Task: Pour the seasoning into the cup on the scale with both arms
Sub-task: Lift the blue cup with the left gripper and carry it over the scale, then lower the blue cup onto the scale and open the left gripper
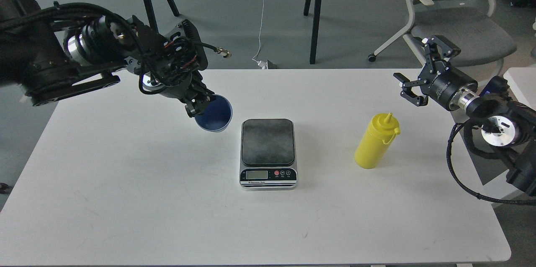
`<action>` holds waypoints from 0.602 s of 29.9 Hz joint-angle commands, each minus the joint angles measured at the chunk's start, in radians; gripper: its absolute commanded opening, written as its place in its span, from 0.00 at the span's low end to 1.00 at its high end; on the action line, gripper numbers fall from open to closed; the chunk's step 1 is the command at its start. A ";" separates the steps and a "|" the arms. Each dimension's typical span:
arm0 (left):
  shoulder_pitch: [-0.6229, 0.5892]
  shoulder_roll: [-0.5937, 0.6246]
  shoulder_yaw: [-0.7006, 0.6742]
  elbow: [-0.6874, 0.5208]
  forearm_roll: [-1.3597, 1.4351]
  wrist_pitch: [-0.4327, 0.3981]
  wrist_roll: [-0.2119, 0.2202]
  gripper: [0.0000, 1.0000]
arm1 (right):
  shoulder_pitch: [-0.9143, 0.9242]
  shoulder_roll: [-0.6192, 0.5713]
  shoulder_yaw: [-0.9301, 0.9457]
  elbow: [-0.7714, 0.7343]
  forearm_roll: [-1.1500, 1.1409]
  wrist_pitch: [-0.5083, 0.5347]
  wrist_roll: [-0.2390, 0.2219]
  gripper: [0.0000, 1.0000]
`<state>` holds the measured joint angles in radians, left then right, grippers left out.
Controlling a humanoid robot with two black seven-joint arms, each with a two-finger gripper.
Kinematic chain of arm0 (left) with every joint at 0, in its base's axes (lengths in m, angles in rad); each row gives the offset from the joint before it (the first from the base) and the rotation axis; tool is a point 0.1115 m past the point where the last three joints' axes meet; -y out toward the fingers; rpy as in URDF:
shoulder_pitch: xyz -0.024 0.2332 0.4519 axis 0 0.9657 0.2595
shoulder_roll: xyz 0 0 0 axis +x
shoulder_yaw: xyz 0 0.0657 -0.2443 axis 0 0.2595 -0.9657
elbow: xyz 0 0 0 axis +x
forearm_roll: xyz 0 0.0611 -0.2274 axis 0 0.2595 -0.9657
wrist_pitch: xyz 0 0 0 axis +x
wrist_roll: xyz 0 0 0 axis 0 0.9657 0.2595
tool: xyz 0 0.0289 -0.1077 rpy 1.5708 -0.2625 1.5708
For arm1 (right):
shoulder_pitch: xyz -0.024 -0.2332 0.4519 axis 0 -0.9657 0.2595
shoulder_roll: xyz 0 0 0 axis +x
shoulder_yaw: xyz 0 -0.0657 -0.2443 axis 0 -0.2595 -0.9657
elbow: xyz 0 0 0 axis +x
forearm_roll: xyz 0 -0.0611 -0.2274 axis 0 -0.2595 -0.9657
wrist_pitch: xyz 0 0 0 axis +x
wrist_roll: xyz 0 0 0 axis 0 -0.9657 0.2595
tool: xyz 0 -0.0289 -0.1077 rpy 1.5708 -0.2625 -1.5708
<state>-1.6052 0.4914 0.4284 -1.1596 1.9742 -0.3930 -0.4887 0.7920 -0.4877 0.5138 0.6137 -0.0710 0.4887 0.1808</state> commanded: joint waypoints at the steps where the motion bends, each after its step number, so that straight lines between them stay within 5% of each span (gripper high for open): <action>1: -0.025 -0.051 0.000 0.003 -0.003 -0.016 0.000 0.01 | -0.002 0.000 0.000 0.000 0.000 0.000 0.000 0.99; 18: -0.041 -0.261 -0.005 0.052 -0.023 -0.050 0.000 0.01 | -0.005 0.000 0.002 0.000 0.000 0.000 0.000 0.99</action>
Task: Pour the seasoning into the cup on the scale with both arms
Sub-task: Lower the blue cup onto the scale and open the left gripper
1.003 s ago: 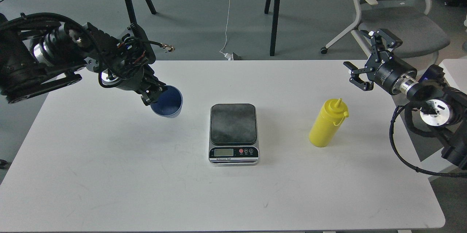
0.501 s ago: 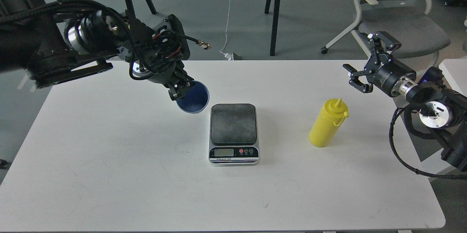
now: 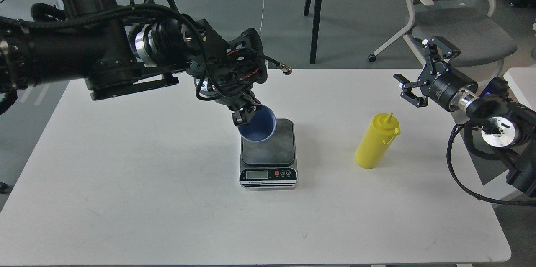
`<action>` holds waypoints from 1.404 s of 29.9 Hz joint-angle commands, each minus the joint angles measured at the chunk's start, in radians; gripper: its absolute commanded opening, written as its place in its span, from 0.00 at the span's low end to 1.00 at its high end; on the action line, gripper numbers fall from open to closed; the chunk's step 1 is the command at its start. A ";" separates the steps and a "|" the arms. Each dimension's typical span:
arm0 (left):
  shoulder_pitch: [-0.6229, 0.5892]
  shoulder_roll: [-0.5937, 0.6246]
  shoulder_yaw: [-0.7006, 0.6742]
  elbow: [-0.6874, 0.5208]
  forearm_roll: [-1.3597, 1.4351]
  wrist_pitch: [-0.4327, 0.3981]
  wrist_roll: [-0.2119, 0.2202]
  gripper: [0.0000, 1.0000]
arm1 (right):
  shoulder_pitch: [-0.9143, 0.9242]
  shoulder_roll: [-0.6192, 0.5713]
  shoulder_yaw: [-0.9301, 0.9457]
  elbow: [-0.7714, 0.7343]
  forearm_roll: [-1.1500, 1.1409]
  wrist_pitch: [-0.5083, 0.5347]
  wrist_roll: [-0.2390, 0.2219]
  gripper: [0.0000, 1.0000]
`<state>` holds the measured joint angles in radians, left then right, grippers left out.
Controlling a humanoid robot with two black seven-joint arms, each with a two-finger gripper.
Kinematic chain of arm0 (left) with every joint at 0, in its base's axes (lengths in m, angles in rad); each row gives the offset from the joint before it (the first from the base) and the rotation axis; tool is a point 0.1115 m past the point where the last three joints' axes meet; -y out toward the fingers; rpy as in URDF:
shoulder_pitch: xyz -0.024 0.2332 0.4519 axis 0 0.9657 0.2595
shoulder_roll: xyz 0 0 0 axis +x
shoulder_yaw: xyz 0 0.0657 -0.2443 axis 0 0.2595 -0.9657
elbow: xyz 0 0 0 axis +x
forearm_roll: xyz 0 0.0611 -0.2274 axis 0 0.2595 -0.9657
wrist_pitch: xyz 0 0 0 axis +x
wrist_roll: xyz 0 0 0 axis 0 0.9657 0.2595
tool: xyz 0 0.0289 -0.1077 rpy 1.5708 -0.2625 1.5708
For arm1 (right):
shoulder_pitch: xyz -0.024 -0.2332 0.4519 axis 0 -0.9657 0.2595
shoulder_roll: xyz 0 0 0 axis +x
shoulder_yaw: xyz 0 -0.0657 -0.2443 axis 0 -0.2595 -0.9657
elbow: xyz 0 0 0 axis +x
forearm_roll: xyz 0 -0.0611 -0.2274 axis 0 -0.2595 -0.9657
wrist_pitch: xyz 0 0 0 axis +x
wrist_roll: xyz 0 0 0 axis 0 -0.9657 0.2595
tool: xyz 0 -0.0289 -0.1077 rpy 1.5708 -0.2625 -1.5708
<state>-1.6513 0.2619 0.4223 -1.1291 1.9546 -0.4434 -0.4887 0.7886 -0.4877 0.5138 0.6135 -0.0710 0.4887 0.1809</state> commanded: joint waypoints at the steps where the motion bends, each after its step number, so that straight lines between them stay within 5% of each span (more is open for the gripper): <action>1: 0.007 -0.044 0.001 0.031 -0.003 0.000 0.000 0.01 | -0.003 0.000 0.002 0.000 0.000 0.000 0.000 0.99; 42: 0.073 -0.187 0.013 0.193 -0.002 0.002 0.000 0.03 | -0.045 -0.002 0.017 0.003 0.000 0.000 0.002 0.99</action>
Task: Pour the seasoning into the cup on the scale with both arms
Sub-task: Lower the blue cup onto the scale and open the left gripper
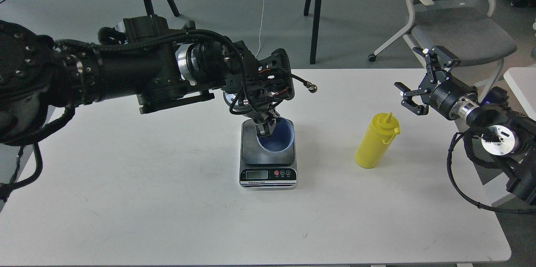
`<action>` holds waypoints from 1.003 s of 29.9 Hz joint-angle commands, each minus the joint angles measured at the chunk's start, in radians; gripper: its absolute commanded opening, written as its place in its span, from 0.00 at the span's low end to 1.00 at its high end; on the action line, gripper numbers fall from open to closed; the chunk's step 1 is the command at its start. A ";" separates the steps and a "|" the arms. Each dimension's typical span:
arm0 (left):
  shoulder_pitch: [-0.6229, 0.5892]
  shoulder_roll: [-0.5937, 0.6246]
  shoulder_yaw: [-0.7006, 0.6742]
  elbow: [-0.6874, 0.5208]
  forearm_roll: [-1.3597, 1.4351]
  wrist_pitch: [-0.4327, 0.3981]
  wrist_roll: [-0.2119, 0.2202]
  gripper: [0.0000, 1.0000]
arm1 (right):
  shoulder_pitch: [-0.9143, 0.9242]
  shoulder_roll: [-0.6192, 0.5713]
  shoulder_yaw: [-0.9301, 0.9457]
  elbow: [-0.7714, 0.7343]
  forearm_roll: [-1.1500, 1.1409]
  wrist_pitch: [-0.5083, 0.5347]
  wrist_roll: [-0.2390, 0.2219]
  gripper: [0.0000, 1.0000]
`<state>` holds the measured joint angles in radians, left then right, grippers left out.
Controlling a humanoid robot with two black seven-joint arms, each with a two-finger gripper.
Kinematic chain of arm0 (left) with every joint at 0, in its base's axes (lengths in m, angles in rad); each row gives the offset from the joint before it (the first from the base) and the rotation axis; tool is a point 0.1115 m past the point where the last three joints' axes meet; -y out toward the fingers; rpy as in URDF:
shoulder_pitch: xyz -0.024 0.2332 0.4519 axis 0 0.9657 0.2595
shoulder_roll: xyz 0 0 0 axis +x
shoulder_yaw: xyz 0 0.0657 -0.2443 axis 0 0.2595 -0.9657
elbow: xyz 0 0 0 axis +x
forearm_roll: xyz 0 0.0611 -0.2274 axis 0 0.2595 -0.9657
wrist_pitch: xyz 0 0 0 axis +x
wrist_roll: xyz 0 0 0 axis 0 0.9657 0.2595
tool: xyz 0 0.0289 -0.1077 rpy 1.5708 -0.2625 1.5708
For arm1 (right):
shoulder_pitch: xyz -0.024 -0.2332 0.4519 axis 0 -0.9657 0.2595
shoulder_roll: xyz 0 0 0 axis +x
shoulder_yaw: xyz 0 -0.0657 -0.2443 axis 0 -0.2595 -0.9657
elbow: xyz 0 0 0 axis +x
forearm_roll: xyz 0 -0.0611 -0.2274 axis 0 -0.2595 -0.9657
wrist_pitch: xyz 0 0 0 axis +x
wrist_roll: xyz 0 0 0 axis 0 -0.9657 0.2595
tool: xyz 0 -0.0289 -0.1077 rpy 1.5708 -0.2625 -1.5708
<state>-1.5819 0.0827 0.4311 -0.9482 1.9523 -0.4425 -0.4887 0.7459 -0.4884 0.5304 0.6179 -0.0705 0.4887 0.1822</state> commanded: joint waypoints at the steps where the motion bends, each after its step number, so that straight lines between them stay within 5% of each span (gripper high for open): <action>1: 0.005 -0.012 0.011 0.014 0.000 0.001 0.000 0.03 | -0.002 -0.001 0.000 -0.001 0.001 0.000 0.000 0.99; 30: 0.020 -0.015 0.034 0.055 -0.044 0.001 0.000 0.14 | -0.008 -0.001 0.002 -0.001 0.001 0.000 0.000 0.99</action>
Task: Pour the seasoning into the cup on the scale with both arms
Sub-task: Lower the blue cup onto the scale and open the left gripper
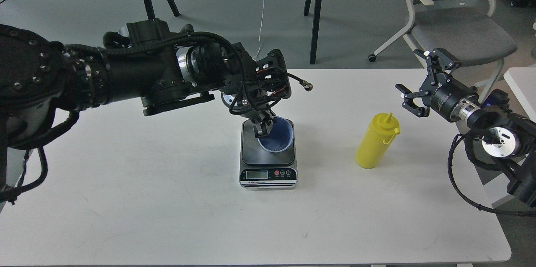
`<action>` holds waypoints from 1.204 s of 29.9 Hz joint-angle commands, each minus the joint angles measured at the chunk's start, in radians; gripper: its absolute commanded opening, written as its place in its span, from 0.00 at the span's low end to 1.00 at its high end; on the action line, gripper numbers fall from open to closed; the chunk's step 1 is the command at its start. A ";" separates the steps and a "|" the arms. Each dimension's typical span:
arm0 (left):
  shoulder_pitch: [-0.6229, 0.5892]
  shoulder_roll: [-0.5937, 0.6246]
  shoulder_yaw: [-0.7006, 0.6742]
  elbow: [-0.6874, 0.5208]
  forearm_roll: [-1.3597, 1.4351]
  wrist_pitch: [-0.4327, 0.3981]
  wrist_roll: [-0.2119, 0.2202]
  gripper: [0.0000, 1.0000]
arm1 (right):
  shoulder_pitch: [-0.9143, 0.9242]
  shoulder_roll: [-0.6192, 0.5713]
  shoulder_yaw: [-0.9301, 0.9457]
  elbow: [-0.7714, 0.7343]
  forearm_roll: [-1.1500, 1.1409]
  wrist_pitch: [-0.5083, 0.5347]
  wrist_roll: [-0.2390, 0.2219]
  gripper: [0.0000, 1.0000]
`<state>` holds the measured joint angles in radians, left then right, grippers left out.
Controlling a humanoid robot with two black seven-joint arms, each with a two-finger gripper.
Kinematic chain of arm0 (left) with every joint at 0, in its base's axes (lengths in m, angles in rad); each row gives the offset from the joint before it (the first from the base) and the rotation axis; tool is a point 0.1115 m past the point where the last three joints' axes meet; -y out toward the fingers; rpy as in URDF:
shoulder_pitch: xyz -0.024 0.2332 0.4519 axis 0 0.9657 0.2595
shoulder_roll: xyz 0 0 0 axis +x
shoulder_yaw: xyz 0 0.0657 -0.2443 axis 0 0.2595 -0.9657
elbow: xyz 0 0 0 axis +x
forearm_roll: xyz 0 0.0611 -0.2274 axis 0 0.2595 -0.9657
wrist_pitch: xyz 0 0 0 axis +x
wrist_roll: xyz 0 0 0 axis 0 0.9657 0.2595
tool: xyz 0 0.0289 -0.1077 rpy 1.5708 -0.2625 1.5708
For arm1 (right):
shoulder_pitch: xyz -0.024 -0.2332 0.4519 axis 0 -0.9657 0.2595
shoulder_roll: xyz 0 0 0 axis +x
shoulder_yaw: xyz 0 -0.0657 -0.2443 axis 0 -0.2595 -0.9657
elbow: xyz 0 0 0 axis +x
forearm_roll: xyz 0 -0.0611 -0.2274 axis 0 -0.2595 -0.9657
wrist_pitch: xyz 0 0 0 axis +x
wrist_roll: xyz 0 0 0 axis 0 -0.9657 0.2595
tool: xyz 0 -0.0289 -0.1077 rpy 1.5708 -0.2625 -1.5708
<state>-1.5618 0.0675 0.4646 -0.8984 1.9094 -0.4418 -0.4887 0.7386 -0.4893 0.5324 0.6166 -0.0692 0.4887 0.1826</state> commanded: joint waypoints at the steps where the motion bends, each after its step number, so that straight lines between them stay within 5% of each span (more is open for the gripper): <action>1: 0.000 0.000 0.000 0.010 -0.001 0.000 0.000 0.14 | -0.001 0.000 0.000 0.000 0.000 0.000 0.000 0.99; 36: -0.043 -0.018 -0.018 0.142 -0.176 0.003 0.000 0.41 | -0.002 0.008 0.047 0.006 0.000 0.000 -0.002 0.99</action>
<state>-1.5807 0.0450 0.4475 -0.7717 1.7676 -0.4378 -0.4887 0.7318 -0.4819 0.5666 0.6222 -0.0689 0.4887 0.1831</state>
